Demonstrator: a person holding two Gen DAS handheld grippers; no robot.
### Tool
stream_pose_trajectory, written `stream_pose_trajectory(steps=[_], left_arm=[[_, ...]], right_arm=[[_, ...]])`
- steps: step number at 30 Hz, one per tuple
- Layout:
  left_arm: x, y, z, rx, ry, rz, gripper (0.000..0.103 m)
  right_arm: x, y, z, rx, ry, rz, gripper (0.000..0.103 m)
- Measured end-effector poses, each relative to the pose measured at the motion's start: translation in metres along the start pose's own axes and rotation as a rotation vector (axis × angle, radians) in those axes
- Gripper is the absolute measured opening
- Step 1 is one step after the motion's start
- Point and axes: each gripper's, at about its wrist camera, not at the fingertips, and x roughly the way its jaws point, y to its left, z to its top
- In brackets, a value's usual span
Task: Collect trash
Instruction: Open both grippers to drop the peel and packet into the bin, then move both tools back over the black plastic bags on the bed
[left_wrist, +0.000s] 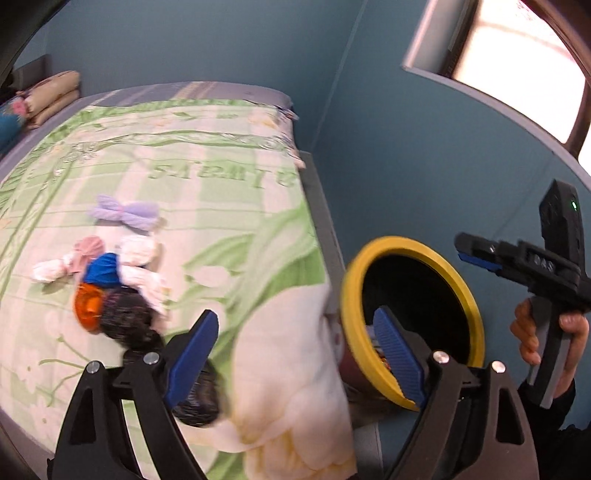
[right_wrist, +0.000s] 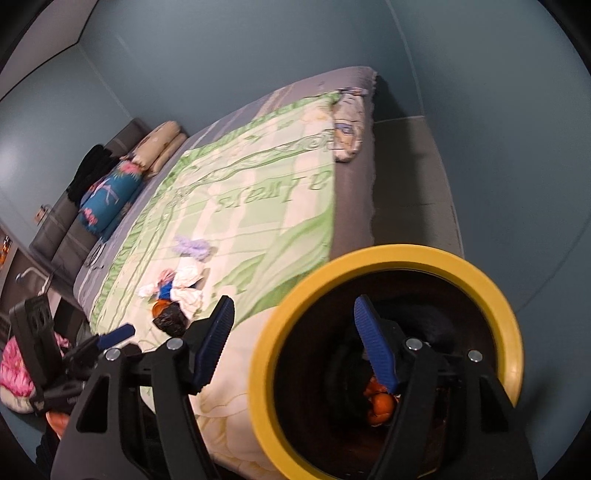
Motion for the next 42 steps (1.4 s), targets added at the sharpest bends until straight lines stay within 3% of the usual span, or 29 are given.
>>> stream_pose_trajectory(steps=[12, 21, 30, 42], left_arm=[[-0.033, 0.076, 0.006, -0.120, -0.064, 0.122, 0.087], [-0.042, 0.124, 0.002, -0.191, -0.068, 0.189, 0.087], [-0.027, 0.164, -0.012, -0.272, -0.032, 0.222, 0.087], [0.017, 0.174, -0.023, -0.285, 0.043, 0.220, 0.087]], right_arm=[[0.033, 0.080, -0.004, -0.168, 0.067, 0.070, 0.068], [0.062, 0.126, -0.019, -0.264, 0.138, 0.105, 0.068], [0.092, 0.158, -0.036, -0.326, 0.212, 0.123, 0.068], [0.134, 0.178, -0.067, -0.391, 0.318, 0.184, 0.068]])
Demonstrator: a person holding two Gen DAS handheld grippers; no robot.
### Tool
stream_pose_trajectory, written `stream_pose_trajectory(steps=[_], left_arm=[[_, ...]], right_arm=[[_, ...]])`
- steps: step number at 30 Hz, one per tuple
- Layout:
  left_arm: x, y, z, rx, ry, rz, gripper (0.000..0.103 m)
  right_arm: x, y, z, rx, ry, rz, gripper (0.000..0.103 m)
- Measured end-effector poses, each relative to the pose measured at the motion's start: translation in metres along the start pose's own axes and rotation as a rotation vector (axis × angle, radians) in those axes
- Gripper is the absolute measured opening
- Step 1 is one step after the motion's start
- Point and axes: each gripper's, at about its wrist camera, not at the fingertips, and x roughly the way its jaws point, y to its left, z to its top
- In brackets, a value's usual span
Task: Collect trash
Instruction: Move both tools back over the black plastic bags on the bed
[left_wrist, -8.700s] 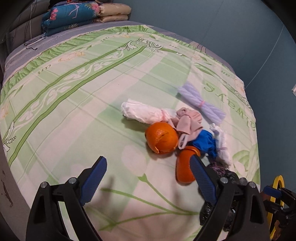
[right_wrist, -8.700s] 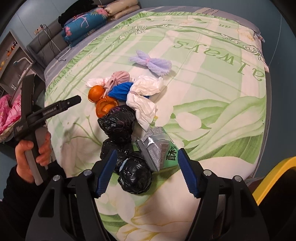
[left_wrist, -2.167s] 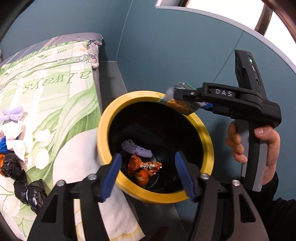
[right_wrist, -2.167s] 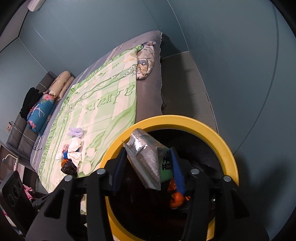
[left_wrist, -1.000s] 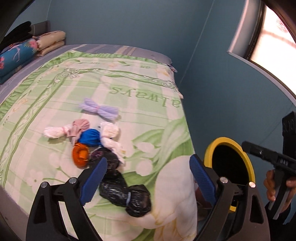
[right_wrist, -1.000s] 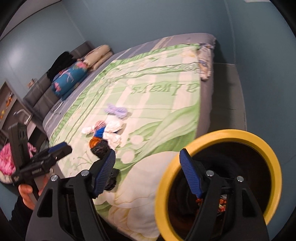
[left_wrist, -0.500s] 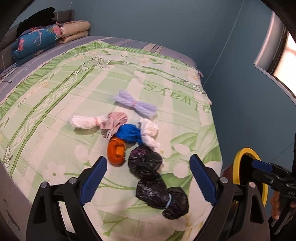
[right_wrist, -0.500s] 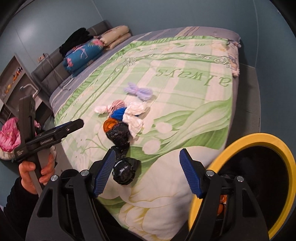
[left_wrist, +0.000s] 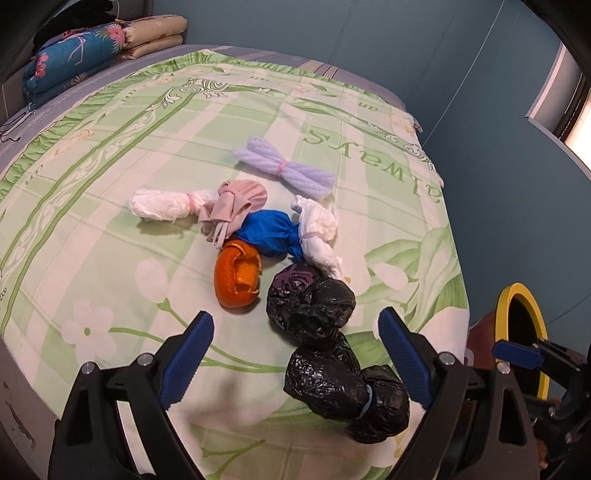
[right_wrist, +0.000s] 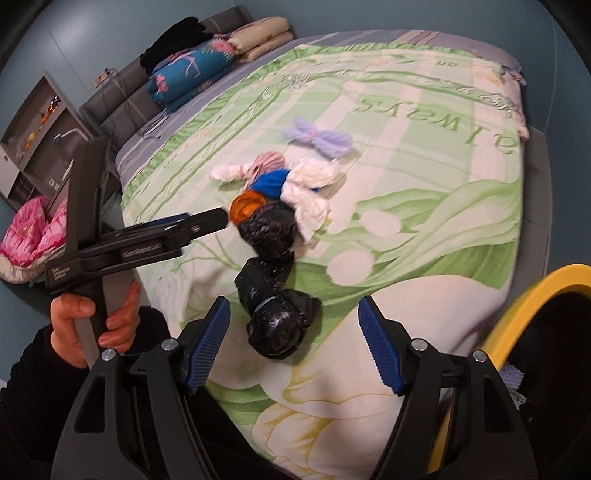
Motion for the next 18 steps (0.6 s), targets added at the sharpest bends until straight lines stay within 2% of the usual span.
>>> stream_pose_trajectory(steps=[5, 15, 18], left_arm=[[0.017, -0.002, 0.000, -0.002, 0.028, 0.002, 0.087], [0.043, -0.003, -0.002, -0.013, 0.072, 0.017, 0.087], [0.048, -0.002, -0.002, -0.014, 0.081, 0.020, 0.081]], right_arm=[[0.023, 0.006, -0.007, -0.022, 0.041, 0.018, 0.068], [0.057, 0.020, -0.015, -0.072, 0.071, -0.009, 0.068], [0.067, 0.021, -0.014, -0.069, 0.077, -0.001, 0.067]])
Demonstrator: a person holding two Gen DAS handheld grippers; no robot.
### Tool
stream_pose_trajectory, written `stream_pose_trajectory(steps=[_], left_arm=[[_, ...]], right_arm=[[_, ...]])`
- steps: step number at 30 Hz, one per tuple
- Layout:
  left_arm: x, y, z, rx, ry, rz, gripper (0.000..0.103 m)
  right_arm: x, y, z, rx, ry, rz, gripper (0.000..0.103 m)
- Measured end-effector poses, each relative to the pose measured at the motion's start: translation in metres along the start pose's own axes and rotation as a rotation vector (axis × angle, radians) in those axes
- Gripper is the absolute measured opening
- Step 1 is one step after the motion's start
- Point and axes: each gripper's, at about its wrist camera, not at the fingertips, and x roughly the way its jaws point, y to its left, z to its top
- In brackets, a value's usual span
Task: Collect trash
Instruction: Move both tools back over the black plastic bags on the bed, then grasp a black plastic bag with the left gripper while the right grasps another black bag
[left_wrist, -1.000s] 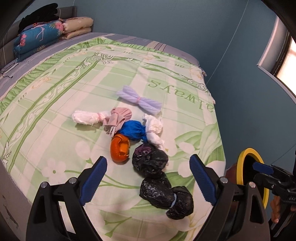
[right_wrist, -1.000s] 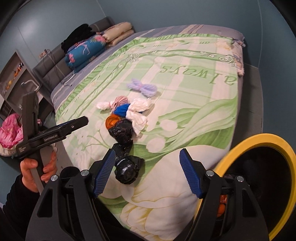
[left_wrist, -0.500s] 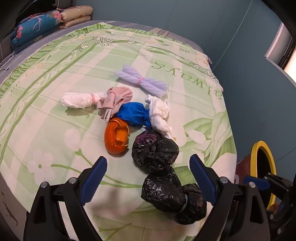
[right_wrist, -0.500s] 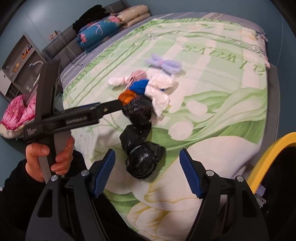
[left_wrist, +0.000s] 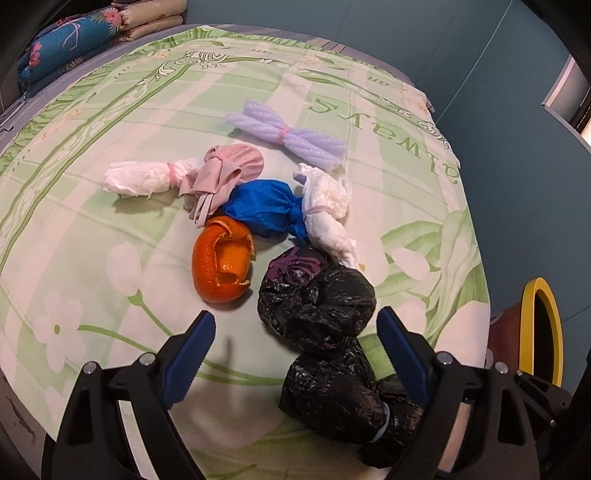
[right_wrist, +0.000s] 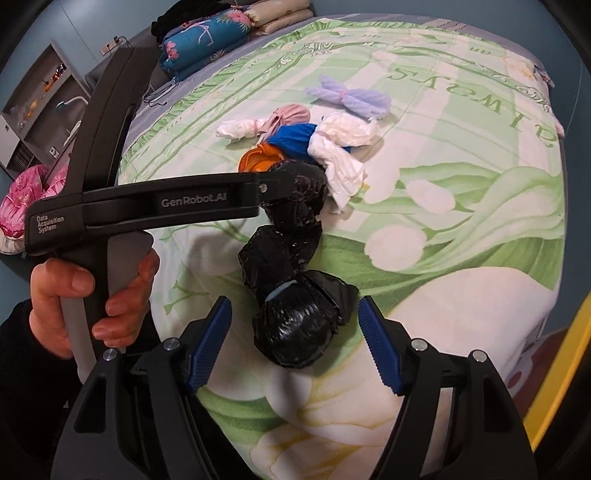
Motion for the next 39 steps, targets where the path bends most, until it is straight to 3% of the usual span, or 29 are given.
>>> stream_pose_trajectory(steps=[6, 14, 16, 23, 39], left_arm=[[0.013, 0.003, -0.001, -0.014, 0.039, -0.014, 0.068], [0.023, -0.007, -0.004, 0.006, 0.071, -0.044, 0.034], [0.024, -0.011, -0.004, 0.016, 0.071, -0.043, 0.030], [0.019, -0.010, -0.003, 0.012, 0.066, -0.047, 0.024], [-0.028, -0.005, -0.005, 0.018, -0.011, -0.058, 0.023]], right_arm=[[0.021, 0.001, -0.001, -0.011, 0.025, -0.018, 0.058], [0.035, -0.001, 0.000, 0.011, 0.053, -0.023, 0.041], [0.037, -0.002, 0.000, 0.018, 0.064, -0.015, 0.037], [0.035, 0.002, 0.001, 0.004, 0.081, -0.009, 0.032], [0.000, 0.012, -0.013, -0.021, 0.062, 0.013, 0.030]])
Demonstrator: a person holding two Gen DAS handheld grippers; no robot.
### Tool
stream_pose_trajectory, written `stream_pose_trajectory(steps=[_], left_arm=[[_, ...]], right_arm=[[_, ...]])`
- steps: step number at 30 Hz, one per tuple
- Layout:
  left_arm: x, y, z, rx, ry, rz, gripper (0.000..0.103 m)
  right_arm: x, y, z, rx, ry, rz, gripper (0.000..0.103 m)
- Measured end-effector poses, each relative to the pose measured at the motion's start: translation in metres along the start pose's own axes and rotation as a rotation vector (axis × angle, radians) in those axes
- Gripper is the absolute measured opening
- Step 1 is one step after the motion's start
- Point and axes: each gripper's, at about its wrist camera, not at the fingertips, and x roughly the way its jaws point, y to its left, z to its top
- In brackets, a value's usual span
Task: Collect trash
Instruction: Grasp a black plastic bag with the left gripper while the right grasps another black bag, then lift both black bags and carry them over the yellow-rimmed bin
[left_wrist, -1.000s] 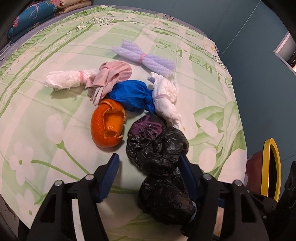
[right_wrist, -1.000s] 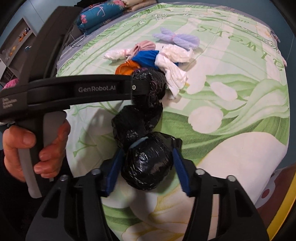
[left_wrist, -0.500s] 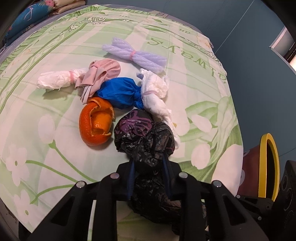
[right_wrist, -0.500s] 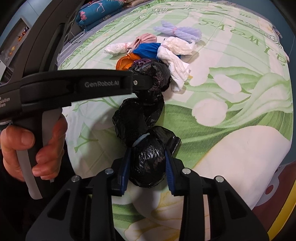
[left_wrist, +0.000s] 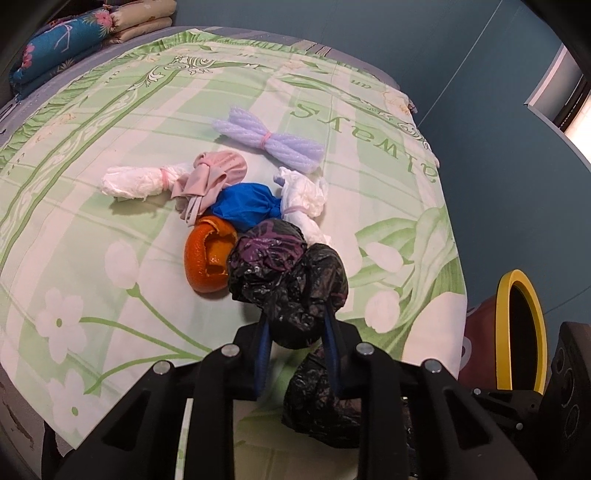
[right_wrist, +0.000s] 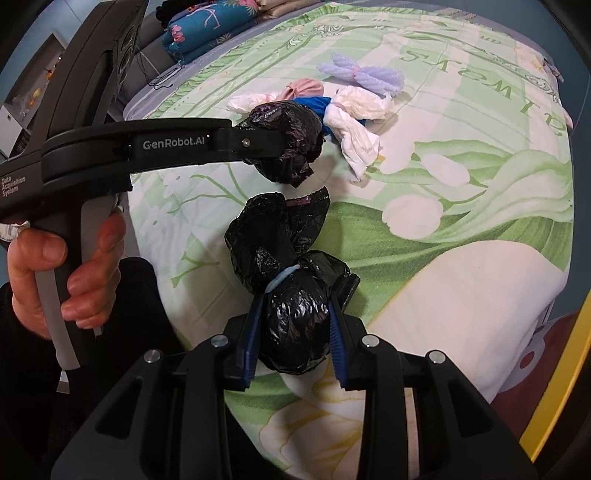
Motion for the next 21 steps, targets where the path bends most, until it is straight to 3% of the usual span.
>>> stream_pose_trajectory(steps=[21], left_arm=[[-0.053, 0.009, -0.008, 0.003, -0.091, 0.018, 0.023]], right_arm=[[-0.059, -0.013, -0.009, 0.039, -0.099, -0.046, 0.030]])
